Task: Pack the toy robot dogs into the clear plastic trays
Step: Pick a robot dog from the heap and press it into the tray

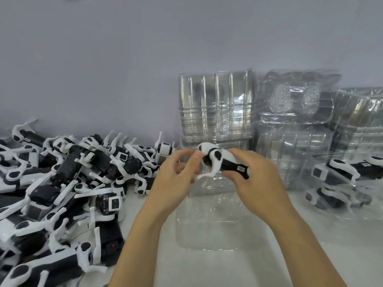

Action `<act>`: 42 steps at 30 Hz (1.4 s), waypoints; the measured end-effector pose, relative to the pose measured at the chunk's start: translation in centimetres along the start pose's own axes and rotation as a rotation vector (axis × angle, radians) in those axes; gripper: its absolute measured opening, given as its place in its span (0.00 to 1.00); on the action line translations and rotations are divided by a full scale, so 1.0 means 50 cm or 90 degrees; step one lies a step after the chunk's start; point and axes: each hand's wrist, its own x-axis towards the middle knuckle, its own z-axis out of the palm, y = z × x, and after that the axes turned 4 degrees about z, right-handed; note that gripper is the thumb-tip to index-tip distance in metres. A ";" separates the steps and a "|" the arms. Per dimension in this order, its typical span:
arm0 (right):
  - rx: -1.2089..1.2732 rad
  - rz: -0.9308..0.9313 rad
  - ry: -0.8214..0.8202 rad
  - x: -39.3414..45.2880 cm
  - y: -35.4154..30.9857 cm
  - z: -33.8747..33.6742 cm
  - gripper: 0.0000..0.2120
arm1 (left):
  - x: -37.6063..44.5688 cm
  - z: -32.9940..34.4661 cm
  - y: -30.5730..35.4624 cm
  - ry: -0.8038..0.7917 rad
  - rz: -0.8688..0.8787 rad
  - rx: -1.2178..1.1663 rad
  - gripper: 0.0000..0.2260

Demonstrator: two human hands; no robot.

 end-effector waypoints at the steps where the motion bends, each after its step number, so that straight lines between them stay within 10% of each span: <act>1: 0.022 0.016 0.016 0.002 0.008 -0.001 0.12 | 0.002 -0.007 -0.010 0.037 -0.013 0.019 0.11; 15: 0.254 0.087 -0.080 0.007 0.003 0.041 0.18 | -0.033 0.008 -0.151 0.032 -0.167 -0.089 0.18; 24: 0.105 0.056 -0.275 0.007 0.002 0.035 0.20 | -0.033 0.007 -0.156 0.032 -0.190 -0.105 0.17; 42: -0.086 0.114 -0.252 -0.007 0.007 0.054 0.13 | -0.035 0.009 -0.136 0.040 -0.222 -0.083 0.19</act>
